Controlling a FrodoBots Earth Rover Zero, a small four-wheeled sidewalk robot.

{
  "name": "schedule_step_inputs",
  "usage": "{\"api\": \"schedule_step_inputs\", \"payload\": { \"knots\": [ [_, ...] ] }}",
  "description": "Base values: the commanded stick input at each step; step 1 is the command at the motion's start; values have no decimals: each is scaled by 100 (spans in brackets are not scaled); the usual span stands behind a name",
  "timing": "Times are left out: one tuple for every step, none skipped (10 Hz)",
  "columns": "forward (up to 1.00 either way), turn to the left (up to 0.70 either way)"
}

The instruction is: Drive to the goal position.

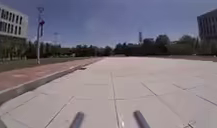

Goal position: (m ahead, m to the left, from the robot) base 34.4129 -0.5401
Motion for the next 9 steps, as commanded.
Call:
{"api": "schedule_step_inputs", "payload": {
  "knots": [
    [85,0],
    [85,0],
    [85,0],
    [85,0],
    [85,0],
    [86,0],
    [98,0],
    [100,0],
    [100,0]
  ]
}}
